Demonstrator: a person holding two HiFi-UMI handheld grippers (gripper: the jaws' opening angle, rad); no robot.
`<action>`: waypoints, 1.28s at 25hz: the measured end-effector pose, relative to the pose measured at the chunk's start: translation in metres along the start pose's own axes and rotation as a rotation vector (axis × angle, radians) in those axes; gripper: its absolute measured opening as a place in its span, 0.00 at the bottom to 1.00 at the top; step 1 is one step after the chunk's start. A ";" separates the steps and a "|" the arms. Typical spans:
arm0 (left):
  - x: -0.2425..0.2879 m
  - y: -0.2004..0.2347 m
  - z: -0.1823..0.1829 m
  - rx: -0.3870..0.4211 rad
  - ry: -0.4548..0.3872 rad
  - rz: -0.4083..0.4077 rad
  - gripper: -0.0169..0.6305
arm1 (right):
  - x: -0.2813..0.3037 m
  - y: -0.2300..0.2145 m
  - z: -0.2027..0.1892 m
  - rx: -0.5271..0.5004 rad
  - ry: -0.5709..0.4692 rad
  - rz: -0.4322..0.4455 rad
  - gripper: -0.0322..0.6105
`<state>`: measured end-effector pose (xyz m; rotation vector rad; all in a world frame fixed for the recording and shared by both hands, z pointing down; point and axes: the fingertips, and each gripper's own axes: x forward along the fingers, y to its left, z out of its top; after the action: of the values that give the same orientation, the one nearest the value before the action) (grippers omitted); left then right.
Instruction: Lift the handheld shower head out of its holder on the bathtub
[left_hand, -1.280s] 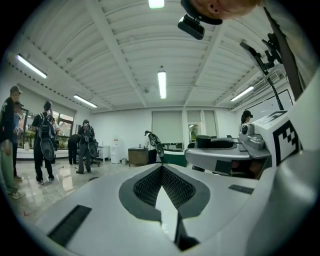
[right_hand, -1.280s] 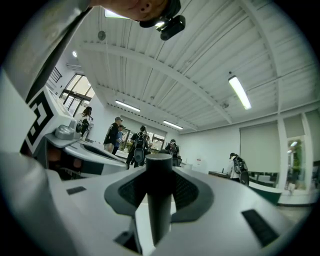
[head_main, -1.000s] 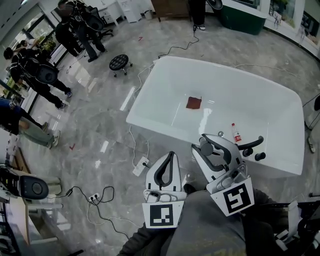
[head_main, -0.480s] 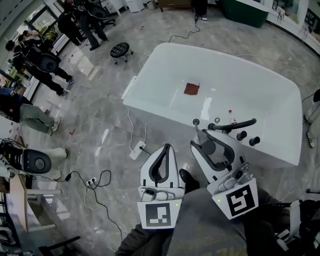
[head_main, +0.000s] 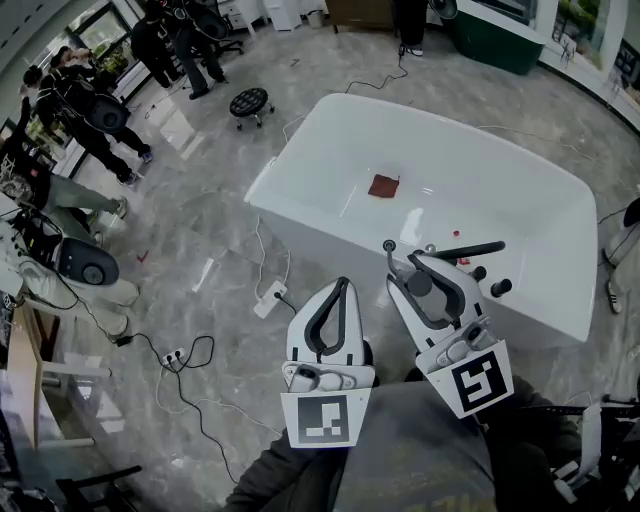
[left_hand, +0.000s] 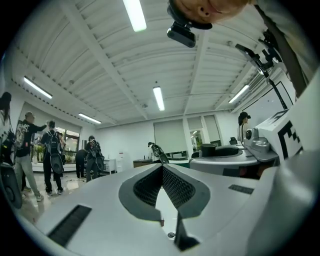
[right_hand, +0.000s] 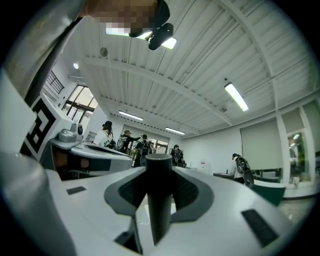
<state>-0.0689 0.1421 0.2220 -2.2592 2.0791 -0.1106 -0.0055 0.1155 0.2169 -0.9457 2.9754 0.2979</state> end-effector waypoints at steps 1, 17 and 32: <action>0.000 0.001 0.000 -0.006 -0.008 0.000 0.03 | 0.003 0.001 -0.002 0.003 0.001 0.002 0.25; 0.031 0.038 -0.036 -0.038 -0.018 0.015 0.03 | 0.057 0.003 -0.058 0.023 0.054 0.040 0.25; 0.033 0.006 -0.024 -0.037 -0.023 -0.075 0.03 | 0.038 -0.012 -0.038 0.013 0.033 0.005 0.25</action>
<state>-0.0744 0.1085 0.2454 -2.3490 2.0018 -0.0499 -0.0277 0.0773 0.2496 -0.9512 3.0063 0.2646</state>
